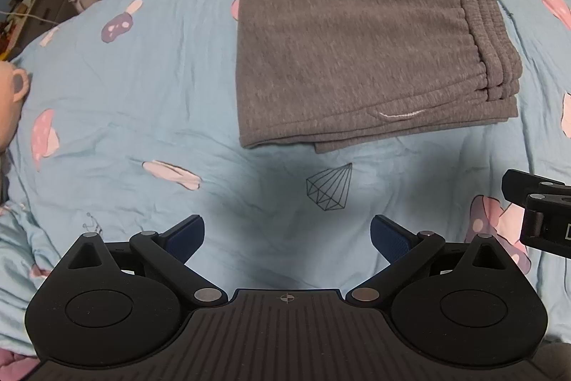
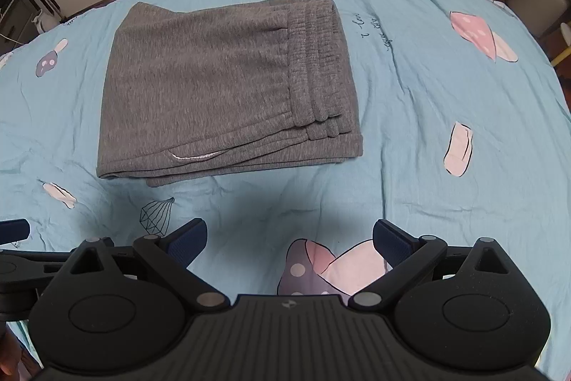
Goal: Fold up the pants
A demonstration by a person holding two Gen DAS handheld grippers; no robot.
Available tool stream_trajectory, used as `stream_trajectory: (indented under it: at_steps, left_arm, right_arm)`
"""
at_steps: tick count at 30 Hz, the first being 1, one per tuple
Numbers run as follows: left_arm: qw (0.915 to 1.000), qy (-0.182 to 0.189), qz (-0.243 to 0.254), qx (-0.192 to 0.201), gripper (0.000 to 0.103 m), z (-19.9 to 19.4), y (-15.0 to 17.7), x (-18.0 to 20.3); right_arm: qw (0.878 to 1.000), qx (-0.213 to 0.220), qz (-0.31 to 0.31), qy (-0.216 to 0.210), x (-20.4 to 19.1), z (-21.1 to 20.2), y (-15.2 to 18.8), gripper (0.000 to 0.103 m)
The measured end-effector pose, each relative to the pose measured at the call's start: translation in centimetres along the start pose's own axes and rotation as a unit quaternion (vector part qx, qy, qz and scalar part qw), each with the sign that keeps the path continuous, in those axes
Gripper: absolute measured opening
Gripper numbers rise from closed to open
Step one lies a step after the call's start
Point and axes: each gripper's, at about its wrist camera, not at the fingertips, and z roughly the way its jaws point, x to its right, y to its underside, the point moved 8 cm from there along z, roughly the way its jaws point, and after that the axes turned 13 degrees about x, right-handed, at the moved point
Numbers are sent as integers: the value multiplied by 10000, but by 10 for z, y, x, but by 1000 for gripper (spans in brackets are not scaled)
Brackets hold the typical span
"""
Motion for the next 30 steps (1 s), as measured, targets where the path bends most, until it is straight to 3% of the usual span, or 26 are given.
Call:
stream_trajectory:
  at_steps: [30]
  left_arm:
    - [9999, 117, -2, 4, 102, 0, 1, 2]
  right_arm:
    - [10000, 17, -43, 36, 1, 0, 3, 99]
